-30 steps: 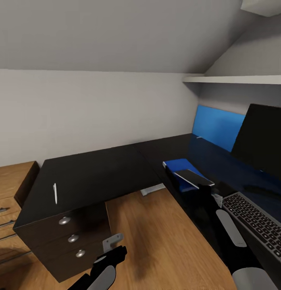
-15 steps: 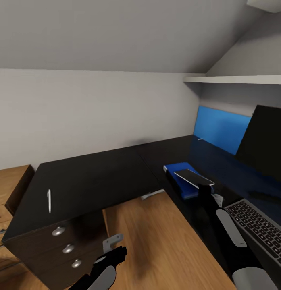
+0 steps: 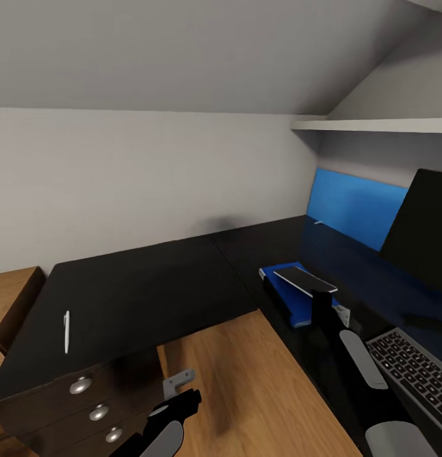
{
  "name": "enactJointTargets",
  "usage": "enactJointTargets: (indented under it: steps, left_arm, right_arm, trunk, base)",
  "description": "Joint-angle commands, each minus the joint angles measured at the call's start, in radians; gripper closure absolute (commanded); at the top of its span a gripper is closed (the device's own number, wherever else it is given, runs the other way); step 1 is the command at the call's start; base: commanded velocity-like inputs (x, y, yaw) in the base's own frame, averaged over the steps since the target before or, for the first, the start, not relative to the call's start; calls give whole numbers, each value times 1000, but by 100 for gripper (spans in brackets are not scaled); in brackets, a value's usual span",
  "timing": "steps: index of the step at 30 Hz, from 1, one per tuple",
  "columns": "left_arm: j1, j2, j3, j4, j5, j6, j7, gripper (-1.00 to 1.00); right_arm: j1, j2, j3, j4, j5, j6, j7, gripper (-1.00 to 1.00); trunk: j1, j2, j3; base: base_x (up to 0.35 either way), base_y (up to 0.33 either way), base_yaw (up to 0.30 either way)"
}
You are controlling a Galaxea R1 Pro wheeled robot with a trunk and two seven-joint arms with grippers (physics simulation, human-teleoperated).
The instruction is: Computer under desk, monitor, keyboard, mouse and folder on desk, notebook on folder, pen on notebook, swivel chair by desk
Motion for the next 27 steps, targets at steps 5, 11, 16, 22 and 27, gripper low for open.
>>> enactJointTargets:
  steps: [5, 11, 16, 22, 27]
  left_arm:
    - [-1, 1, -10, -1, 2, 4, 6, -100]
    - [-1, 1, -11, -2, 1, 4, 6, -100]
    - [-1, 1, -11, -2, 2, 4, 6, -100]
    - [-1, 1, -24, -1, 2, 4, 6, -100]
    - [-1, 1, -31, -1, 2, 4, 6, -100]
  right_arm:
    - [-1, 1, 1, -2, 21, -3, -4, 100]
    - [0, 1, 1, -2, 49, -3, -4, 100]
    - [-1, 1, 1, -2, 52, -3, -4, 100]
    - [-1, 1, 0, -2, 52, -3, -8, 100]
    - [-1, 1, 0, -2, 52, -3, -10, -100]
  trunk:
    - [0, -1, -1]
    - [0, -1, -1]
    - [0, -1, -1]
    - [0, -1, -1]
    - [0, -1, -1]
  base:
    - [39, 0, 0]
    - [63, 0, 0]
    - [74, 0, 0]
    - [8, 0, 0]
    - [0, 0, 0]
